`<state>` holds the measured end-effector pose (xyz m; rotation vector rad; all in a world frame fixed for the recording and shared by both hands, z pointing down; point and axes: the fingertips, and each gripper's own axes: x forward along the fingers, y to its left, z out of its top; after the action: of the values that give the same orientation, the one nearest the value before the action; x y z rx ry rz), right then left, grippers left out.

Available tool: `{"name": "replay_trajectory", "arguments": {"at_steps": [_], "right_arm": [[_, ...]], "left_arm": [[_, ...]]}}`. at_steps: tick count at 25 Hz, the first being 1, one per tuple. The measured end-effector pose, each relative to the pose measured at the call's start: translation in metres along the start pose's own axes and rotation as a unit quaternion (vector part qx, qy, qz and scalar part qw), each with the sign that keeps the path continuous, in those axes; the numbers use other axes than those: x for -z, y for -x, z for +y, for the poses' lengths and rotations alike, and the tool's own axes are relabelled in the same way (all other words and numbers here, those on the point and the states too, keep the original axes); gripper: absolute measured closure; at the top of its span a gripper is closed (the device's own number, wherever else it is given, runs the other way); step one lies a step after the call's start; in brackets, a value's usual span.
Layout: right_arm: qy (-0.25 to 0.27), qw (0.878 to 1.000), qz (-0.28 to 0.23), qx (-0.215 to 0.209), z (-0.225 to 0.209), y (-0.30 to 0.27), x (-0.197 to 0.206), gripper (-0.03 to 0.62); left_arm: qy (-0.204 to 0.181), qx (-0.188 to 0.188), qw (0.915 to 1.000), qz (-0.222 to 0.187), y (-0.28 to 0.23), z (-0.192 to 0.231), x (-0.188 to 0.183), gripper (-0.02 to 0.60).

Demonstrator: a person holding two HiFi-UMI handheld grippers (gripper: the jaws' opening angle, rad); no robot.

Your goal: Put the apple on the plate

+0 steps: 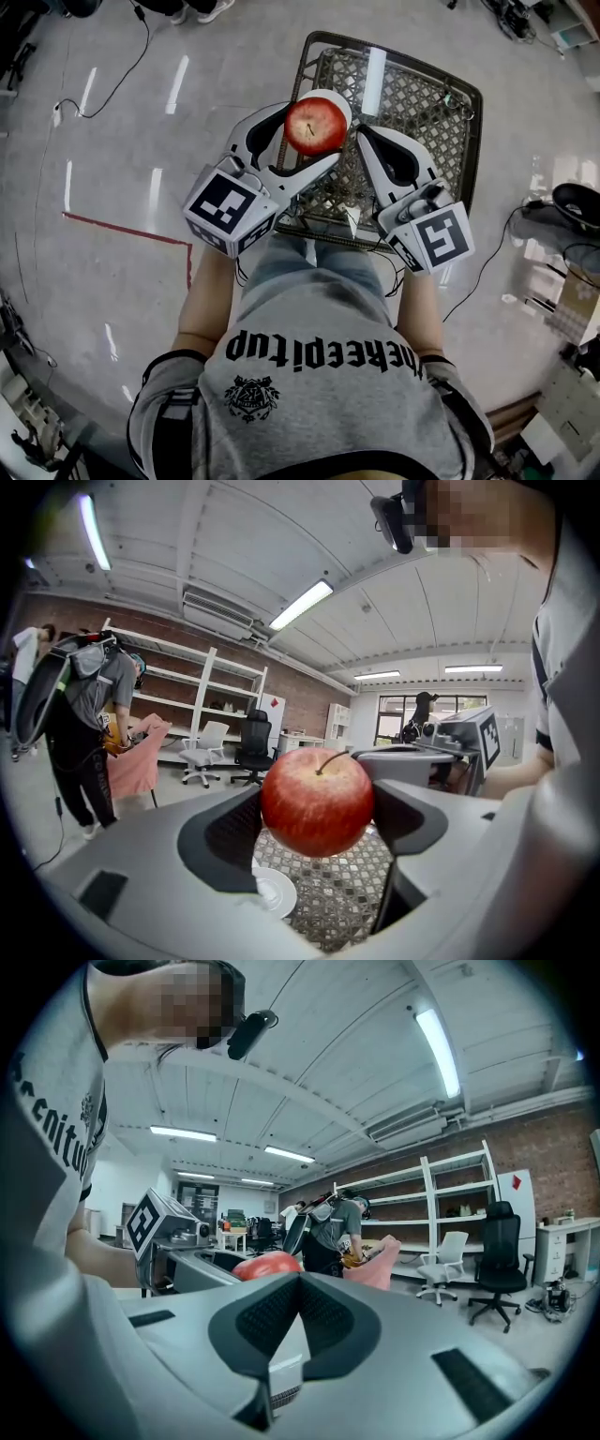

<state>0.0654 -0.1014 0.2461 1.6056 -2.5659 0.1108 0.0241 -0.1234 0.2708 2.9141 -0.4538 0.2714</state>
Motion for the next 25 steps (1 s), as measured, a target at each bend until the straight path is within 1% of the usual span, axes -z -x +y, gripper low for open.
{"name": "replay_trajectory", "arguments": {"at_steps": [9,14,20,25], "right_arm": [[-0.002,0.999,0.009,-0.048,-0.030,-0.010,0.008,0.599],[-0.005,0.997,0.016,-0.071,-0.042,-0.009,0.016,0.599],[-0.013,0.995,0.027,-0.090,-0.056,-0.024,0.032,0.599],[-0.018,0.994,0.038,-0.100,-0.065,-0.034,0.048,0.599]], "left_arm": [[0.015,-0.051,0.9986,0.002,-0.028,0.012,0.003,0.175],[0.022,-0.075,0.9970,0.005,-0.040,0.010,0.009,0.175],[0.031,-0.102,0.9943,0.009,-0.052,0.028,0.020,0.175],[0.036,-0.117,0.9925,0.013,-0.060,0.038,0.032,0.175]]}}
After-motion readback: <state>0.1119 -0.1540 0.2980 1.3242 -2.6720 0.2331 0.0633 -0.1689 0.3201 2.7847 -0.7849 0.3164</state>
